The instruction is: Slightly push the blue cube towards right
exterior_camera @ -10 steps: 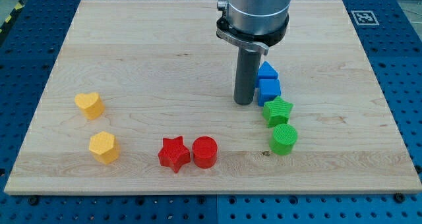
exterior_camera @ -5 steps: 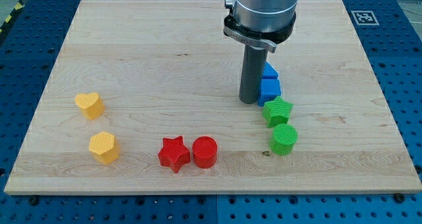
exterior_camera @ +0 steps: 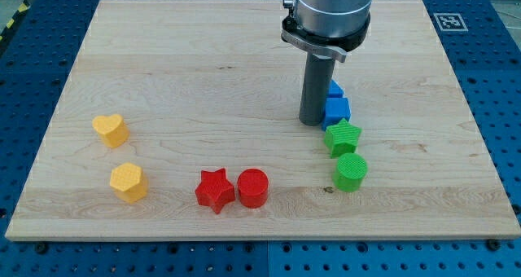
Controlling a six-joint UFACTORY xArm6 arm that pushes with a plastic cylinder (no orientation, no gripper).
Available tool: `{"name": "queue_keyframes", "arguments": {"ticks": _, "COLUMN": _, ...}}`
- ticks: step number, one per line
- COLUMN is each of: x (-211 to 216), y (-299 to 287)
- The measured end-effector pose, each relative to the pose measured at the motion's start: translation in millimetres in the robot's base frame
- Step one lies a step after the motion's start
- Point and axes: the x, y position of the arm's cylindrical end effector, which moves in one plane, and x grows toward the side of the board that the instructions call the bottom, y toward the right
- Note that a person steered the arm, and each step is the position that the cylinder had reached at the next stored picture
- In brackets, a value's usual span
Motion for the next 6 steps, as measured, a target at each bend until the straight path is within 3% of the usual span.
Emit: {"name": "queue_keyframes", "arguments": {"ticks": 6, "x": -28, "y": -9}}
